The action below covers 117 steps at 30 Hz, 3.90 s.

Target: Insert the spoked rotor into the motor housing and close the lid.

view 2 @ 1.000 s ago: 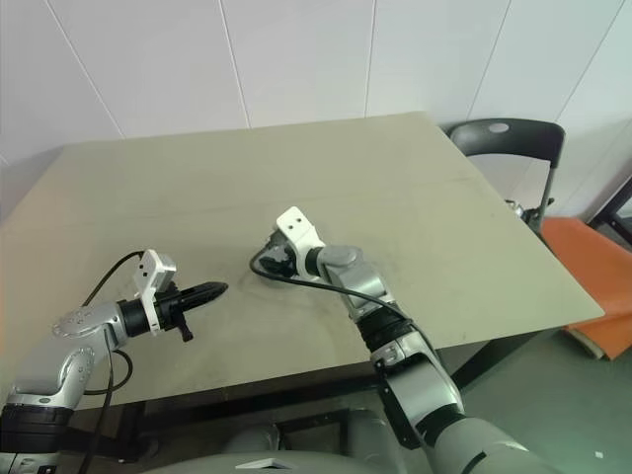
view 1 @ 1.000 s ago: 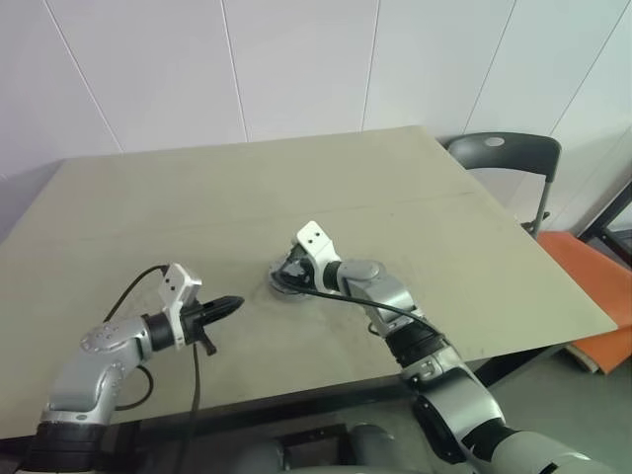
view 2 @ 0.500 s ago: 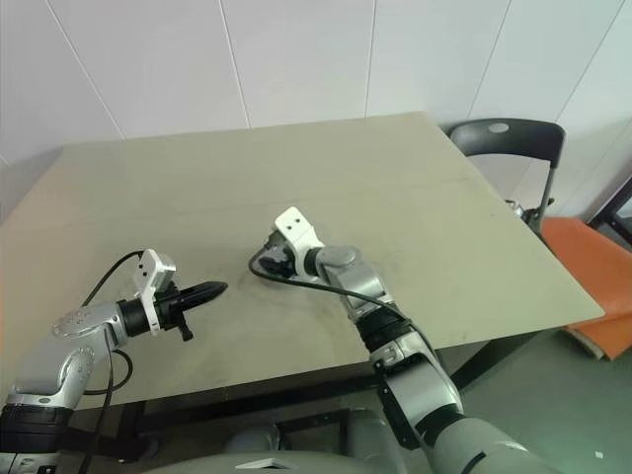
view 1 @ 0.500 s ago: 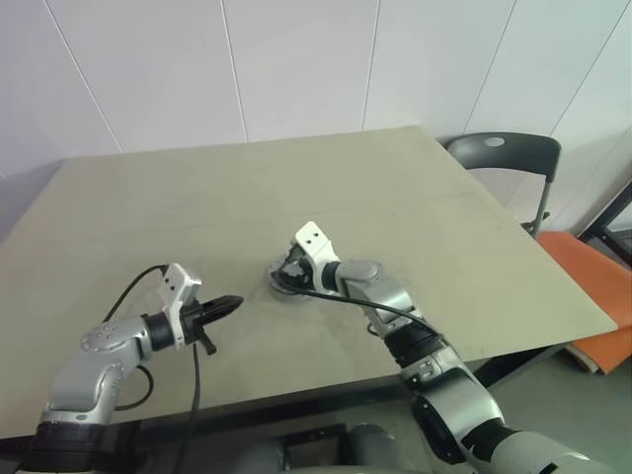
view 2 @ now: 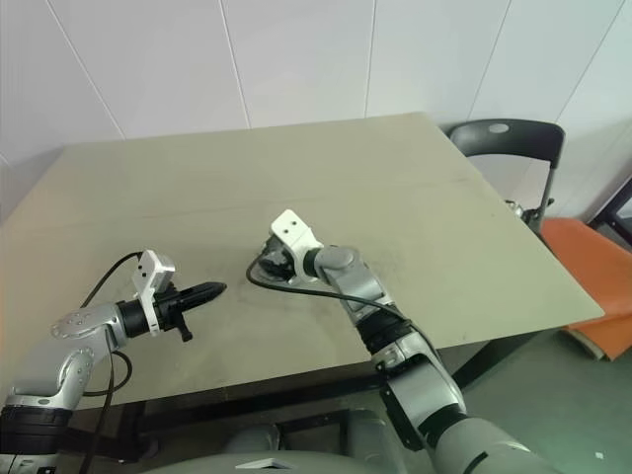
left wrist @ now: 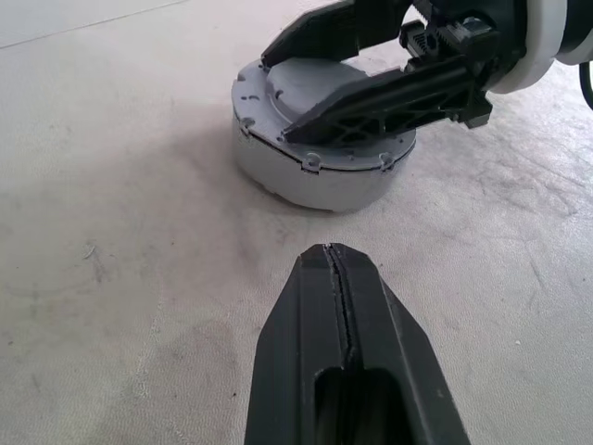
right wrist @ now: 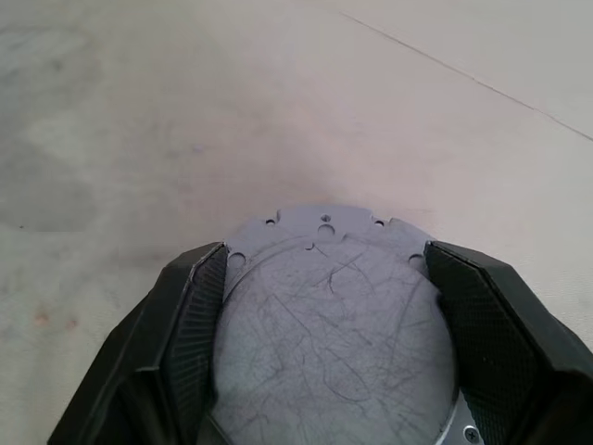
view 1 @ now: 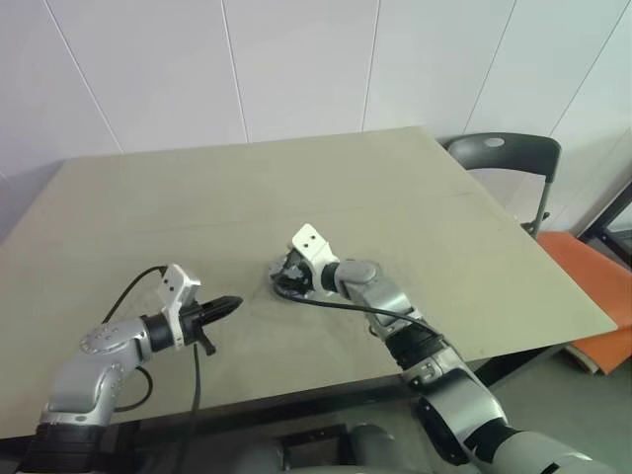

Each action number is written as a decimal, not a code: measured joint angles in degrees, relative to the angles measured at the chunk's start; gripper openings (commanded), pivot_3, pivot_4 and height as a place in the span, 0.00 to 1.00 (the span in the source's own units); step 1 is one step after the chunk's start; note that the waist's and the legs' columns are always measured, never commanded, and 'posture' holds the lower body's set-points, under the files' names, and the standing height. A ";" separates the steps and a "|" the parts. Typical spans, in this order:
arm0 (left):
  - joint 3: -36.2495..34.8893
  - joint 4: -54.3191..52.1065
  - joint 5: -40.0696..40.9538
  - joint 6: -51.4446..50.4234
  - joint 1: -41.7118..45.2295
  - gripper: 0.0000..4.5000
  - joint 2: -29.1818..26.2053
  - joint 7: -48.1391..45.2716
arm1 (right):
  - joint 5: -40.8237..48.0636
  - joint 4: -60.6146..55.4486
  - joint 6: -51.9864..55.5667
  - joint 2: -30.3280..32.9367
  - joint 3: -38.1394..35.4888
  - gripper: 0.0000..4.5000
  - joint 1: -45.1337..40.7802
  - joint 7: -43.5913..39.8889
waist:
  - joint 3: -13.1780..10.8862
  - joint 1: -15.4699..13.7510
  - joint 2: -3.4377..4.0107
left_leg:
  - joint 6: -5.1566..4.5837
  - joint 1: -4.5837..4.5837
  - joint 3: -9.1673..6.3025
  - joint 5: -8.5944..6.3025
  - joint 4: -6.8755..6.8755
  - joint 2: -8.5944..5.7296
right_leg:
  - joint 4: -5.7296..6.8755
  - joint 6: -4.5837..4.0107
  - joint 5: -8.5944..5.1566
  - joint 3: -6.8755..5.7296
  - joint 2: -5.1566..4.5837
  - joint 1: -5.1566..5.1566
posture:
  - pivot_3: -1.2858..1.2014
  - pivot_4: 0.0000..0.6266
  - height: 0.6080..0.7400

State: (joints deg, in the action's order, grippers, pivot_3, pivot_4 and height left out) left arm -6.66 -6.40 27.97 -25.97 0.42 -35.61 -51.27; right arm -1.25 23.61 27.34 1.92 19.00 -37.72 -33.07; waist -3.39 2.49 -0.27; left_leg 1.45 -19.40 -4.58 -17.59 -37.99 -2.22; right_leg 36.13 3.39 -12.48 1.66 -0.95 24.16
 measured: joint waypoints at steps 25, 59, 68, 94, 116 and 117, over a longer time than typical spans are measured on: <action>-0.22 0.12 0.00 0.02 0.44 0.00 0.00 0.59 | 0.38 1.01 0.29 0.32 -1.28 0.68 0.21 -0.51 | 0.25 -0.16 0.06 | 0.00 0.26 -0.06 -0.01 0.02 -0.08 | -0.12 0.02 -0.23 -0.07 -0.10 -0.40 | 0.52 0.00 1.00; -0.69 1.24 -1.27 0.41 1.77 0.00 0.68 0.67 | 2.58 5.41 -1.14 -0.11 -3.79 0.68 0.04 -4.07 | 1.08 -0.01 0.01 | 0.02 1.11 -0.12 -0.01 0.83 -0.04 | -0.86 0.06 -0.33 -0.10 -0.19 -1.14 | 0.52 0.00 1.00; -0.69 1.24 -1.30 0.42 1.67 0.00 0.67 0.66 | 2.64 7.03 -2.53 -0.30 -3.88 0.68 -0.36 -3.88 | 1.11 0.03 0.08 | 0.02 1.23 -0.16 -0.01 0.82 -0.04 | -0.86 0.05 -0.34 -0.12 -0.18 -1.28 | 0.52 0.00 1.00; -0.29 1.28 -2.50 0.50 1.67 0.00 0.93 0.48 | 9.16 7.27 -2.83 0.11 -9.26 0.68 0.48 -8.88 | 0.93 0.09 0.29 | 0.02 0.82 -0.14 -0.01 0.99 -0.03 | -0.96 0.07 -0.34 -0.11 -0.17 -0.81 | 0.52 0.00 1.00; 0.39 1.34 -2.87 0.51 1.31 0.00 0.92 0.47 | 9.17 8.16 -6.97 -0.89 -9.95 0.68 0.61 -5.59 | 0.83 -0.02 0.42 | 0.04 -0.04 -0.11 0.01 0.91 -0.04 | -0.82 0.02 -0.07 -0.08 -0.17 0.05 | 0.52 0.00 1.00; 0.39 1.34 -2.88 0.51 1.31 0.00 0.92 0.47 | 8.88 8.05 -6.99 -0.70 -9.44 0.68 0.53 -5.80 | 0.84 -0.02 0.42 | 0.04 -0.04 -0.11 0.01 0.91 -0.04 | -0.82 0.02 -0.07 -0.08 -0.17 0.04 | 0.52 0.00 1.00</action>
State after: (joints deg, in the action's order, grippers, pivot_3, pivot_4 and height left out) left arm -6.27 -5.06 25.08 -25.45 1.73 -34.69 -50.80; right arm 7.64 31.66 20.35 1.22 9.56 -37.19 -38.87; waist -2.56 2.47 0.15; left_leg 1.48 -19.44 -4.69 -17.58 -37.08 -2.26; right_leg 35.31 3.41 -12.55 1.58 -1.11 24.20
